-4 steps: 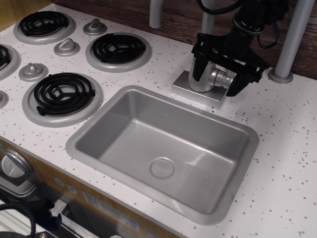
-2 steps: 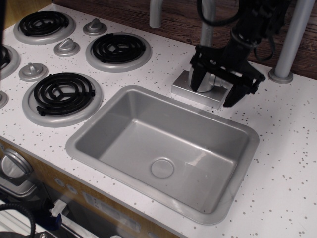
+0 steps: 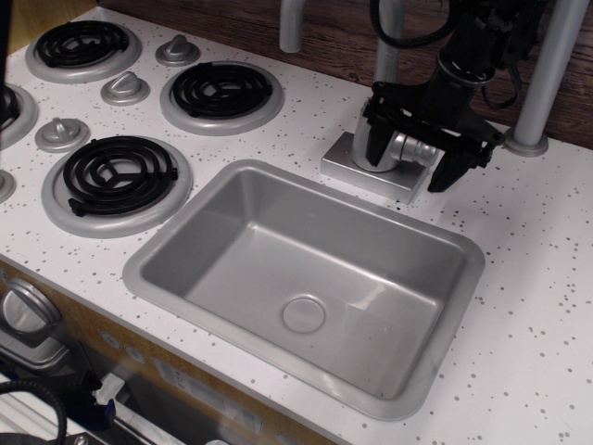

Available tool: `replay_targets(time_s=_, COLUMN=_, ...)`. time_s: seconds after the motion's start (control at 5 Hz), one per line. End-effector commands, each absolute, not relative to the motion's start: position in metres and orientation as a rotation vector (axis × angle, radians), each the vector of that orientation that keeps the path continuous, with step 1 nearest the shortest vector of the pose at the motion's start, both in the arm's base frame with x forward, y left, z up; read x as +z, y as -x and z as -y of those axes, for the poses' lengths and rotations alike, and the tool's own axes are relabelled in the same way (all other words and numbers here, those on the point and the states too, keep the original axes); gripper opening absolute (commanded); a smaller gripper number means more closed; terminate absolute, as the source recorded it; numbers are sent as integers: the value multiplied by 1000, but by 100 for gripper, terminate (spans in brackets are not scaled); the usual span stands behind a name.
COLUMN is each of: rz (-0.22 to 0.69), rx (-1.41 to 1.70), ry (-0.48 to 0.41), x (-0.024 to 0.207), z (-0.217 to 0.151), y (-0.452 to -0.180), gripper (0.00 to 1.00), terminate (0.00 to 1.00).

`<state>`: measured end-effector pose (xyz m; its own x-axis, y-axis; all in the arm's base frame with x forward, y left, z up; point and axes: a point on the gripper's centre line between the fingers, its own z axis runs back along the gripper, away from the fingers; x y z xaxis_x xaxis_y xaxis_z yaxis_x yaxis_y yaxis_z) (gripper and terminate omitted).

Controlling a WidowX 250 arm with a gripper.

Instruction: Lever vertical to front

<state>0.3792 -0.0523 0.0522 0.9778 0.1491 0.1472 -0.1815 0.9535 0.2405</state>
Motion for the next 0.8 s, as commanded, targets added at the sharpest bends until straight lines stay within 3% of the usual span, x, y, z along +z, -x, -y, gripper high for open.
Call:
replay_targets(time_s=0.0, rz=290, rx=155, ry=-259, x=104, z=59, y=-401, gripper=100, terminate=0)
replay_targets(time_s=0.6, rz=338, rx=134, ry=-270, x=119, z=59, y=-426, gripper=100, terminate=0)
